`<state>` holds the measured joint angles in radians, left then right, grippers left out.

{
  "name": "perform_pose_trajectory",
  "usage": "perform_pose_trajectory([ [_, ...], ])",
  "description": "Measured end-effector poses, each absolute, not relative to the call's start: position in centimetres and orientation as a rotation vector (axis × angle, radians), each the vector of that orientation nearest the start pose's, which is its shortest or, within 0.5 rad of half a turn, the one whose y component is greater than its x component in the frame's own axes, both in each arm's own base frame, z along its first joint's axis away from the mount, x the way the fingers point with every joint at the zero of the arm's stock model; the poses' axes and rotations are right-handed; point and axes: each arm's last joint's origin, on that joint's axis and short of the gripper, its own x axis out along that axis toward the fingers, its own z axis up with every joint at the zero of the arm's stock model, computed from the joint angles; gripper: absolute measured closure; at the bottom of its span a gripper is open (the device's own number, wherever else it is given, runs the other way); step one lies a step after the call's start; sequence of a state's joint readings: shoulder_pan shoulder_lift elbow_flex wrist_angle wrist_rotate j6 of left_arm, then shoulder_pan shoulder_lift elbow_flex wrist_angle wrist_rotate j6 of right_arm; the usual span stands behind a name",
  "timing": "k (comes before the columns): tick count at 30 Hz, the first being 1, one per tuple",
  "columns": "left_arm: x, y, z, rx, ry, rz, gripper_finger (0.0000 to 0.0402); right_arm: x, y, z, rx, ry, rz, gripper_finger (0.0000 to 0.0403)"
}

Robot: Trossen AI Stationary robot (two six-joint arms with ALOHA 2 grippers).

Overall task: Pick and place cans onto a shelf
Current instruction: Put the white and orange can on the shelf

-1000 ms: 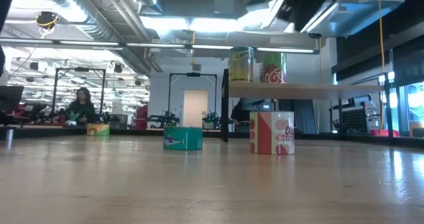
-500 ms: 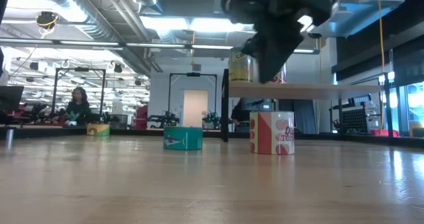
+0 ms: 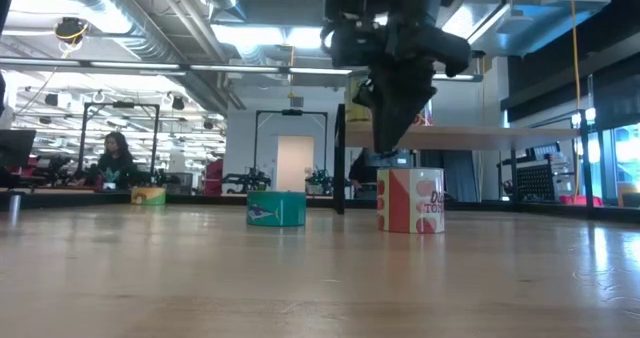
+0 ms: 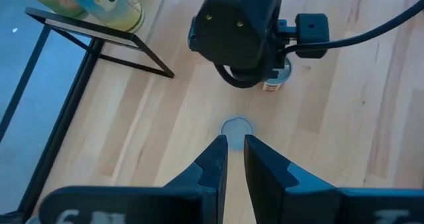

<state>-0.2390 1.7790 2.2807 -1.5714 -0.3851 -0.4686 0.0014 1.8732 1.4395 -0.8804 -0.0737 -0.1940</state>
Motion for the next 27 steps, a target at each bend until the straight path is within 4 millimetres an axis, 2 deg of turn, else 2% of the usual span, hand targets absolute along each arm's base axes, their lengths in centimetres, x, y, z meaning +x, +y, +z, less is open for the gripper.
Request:
perform_pose_trajectory([
  [7,30.0,-6.2,44.9,-0.098,0.956,0.363,0.0356,37.3,-0.3,20.0,-0.063,1.346,0.229,0.0311],
  [13,30.0,-6.2,44.9,-0.092,0.958,0.359,0.0356,37.6,-0.3,18.5,-0.076,1.396,0.252,0.0311],
  [18,30.0,-6.2,44.9,-0.092,0.958,0.359,0.0356,37.8,-0.3,17.9,-0.075,1.407,0.265,0.0313],
  [21,30.0,-6.2,44.9,-0.092,0.957,0.359,0.0356,37.8,-0.2,17.9,-0.083,1.408,0.278,0.0338],
  [24,30.0,-6.2,44.9,-0.091,0.957,0.359,0.0356,37.8,-0.3,17.9,-0.084,1.409,0.277,0.0385],
  [27,30.0,-6.2,44.9,-0.092,0.957,0.359,0.0356,37.8,-0.5,17.9,-0.044,1.399,0.329,0.0392],
])
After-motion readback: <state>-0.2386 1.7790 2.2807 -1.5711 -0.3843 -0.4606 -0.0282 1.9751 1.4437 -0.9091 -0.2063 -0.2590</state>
